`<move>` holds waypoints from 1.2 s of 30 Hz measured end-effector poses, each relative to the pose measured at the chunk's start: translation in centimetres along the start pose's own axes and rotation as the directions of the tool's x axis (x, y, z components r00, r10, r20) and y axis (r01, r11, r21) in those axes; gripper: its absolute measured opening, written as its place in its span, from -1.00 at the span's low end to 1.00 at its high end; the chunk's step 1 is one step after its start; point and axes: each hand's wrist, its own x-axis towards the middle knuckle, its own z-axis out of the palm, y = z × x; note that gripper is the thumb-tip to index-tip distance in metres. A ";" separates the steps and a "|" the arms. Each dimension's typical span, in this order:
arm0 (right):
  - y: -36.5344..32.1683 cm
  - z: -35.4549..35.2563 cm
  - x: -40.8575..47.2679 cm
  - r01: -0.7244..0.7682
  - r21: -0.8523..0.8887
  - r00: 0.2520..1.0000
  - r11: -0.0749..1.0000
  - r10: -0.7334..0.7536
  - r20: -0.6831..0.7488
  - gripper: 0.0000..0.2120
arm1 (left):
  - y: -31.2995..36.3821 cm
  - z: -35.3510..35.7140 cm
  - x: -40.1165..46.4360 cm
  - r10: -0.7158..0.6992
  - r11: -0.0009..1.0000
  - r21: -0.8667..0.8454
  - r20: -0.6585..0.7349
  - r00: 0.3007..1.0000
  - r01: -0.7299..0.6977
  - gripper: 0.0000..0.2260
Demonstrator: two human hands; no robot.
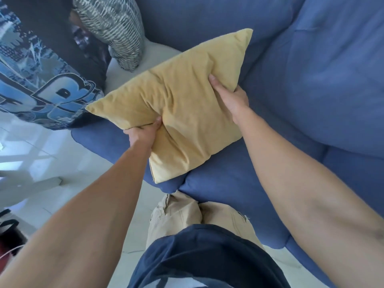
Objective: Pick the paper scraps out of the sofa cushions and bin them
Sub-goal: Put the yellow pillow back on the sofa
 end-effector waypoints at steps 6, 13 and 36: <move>5.0 -8.5 -5.8 0.049 0.192 0.990 0.980 -0.022 -0.140 0.06 | -0.9 2.3 -6.7 0.193 0.971 0.120 0.107 0.975 -0.205 0.12; 12.5 -20.5 -10.1 0.065 0.428 0.956 0.902 0.066 -0.284 0.03 | -0.7 10.5 -15.8 0.363 0.866 0.246 0.290 0.886 -0.436 0.17; 22.4 -37.5 -4.9 0.050 0.503 0.908 0.863 0.170 -0.382 0.01 | 0.8 30.1 -24.5 0.388 0.723 0.331 0.533 0.752 -0.607 -0.01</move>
